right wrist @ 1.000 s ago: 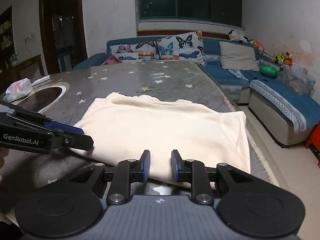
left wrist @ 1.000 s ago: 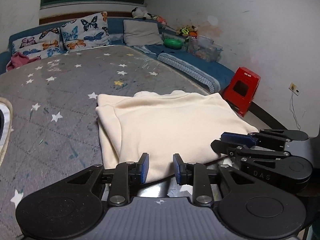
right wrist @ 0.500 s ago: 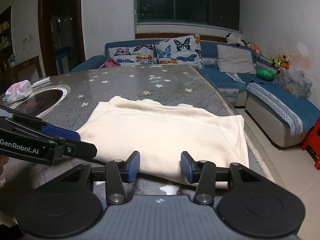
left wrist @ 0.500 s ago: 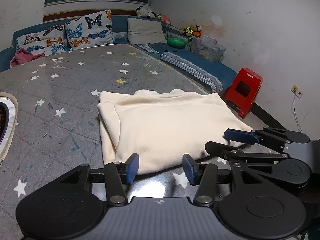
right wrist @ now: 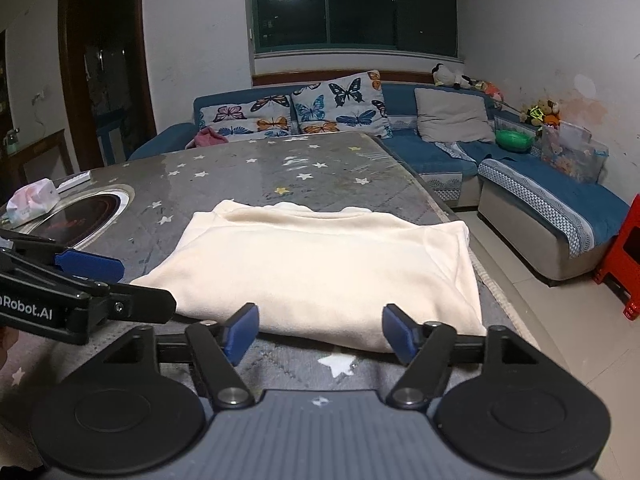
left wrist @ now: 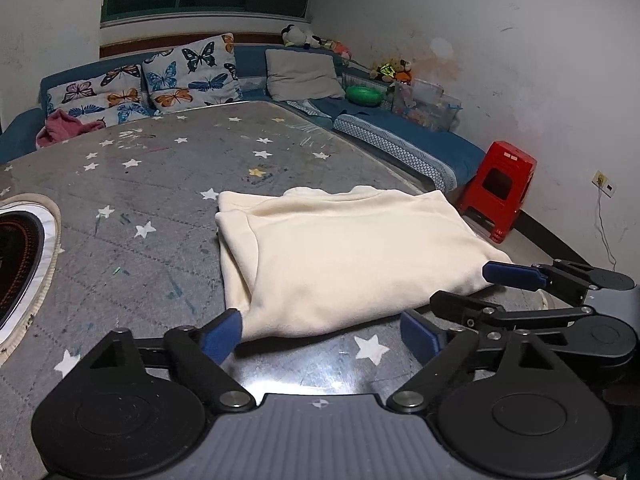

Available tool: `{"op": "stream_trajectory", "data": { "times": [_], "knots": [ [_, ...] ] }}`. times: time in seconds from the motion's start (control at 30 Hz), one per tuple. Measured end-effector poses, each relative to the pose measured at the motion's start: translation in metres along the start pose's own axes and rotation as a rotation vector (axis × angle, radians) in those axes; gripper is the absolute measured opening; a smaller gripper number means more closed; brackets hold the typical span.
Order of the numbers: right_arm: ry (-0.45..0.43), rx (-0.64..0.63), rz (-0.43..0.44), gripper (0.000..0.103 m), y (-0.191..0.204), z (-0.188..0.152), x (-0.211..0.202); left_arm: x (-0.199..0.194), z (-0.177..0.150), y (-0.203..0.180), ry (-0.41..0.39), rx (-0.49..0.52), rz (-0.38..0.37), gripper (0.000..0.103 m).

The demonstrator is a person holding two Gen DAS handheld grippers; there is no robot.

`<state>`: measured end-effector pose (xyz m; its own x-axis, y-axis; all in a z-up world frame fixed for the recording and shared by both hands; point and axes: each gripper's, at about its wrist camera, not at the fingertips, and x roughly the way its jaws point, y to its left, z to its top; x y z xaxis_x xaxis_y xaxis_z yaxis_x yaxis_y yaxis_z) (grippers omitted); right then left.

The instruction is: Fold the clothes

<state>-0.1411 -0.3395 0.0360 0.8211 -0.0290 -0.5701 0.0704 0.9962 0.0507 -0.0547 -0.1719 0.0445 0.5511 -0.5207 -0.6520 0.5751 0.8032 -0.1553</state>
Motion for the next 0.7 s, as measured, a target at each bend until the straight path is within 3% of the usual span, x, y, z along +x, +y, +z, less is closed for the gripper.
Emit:
{"op": "stream_trajectory", "data": {
  "times": [0.27,0.7],
  "knots": [
    [0.008,0.014,-0.025,0.085,0.006,-0.006,-0.005,-0.005,-0.005,0.004,0.001,-0.017,0.016,0.103],
    [0.021,0.045,-0.059,0.096,0.011,-0.017,-0.013,-0.012,-0.018,0.006,0.022,-0.006,0.060,0.103]
  ]
}}
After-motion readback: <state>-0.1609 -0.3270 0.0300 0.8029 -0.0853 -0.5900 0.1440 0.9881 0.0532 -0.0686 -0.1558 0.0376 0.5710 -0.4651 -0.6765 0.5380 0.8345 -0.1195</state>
